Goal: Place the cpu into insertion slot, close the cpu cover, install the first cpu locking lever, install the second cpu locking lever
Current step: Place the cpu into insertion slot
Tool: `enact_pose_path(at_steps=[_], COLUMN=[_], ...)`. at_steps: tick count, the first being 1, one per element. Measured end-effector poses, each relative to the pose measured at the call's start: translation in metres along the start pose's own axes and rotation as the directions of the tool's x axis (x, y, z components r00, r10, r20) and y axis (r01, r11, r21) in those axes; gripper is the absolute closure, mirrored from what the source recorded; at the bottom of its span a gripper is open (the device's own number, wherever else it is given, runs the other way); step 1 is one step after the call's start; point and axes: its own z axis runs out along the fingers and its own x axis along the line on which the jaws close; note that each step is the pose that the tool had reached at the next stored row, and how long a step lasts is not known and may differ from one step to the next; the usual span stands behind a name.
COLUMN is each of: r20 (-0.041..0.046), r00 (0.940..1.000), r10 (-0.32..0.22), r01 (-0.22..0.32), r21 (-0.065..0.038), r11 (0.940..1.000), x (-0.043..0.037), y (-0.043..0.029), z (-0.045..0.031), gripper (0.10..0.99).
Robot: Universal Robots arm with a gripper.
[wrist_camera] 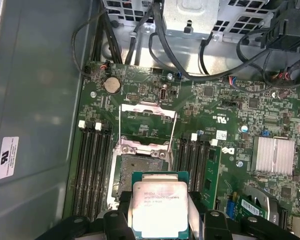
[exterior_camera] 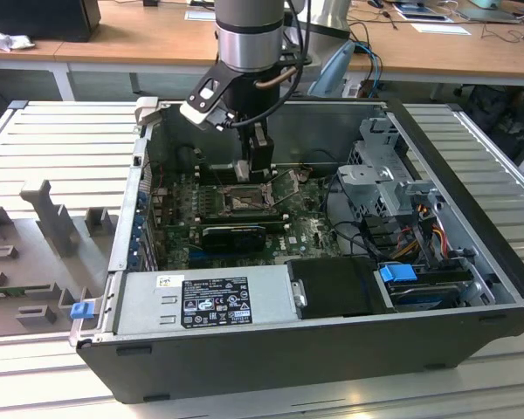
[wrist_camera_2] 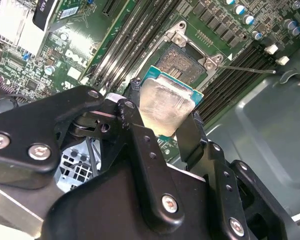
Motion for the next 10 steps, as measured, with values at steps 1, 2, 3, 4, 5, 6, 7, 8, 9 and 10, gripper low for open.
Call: enact_pose_path(at_steps=[1,2,3,4,5,6,7,8,9,10], r20=[0.0001,0.0001,0.0001,-0.0001,-0.0003,-0.0004,-0.0002,0.0002,0.0008,0.0013], r00=[1.0000,1.0000,1.0000,1.0000,1.0000,1.0000,1.0000,0.9999,0.9998,0.9996], r10=[0.001,0.002,0.003,0.003,0.004,0.006,0.009,0.015,0.021,0.029], r01=[-0.001,-0.002,-0.003,-0.003,-0.004,-0.006,-0.009,-0.015,-0.021,-0.029], r21=[0.000,0.001,0.001,0.003,0.004,0.007,0.008,0.011,0.011,0.011], r11=[1.0000,1.0000,1.0000,1.0000,1.0000,1.0000,0.9999,0.9998,0.9997,0.9995], x=[0.0000,0.0000,0.0000,0.0000,-0.0001,-0.0001,-0.0002,-0.0001,0.0000,0.0000], y=[-0.0001,-0.0001,-0.0002,-0.0002,-0.0003,-0.0005,-0.0006,-0.0007,-0.0008,-0.0010], z=[0.0009,0.0014,0.0022,0.0030,0.0038,0.0055,0.0075,0.0095,0.0104,0.0114], gripper=[0.557,0.557,0.557,0.557,0.557,0.557,0.557,0.557,0.557,0.557])
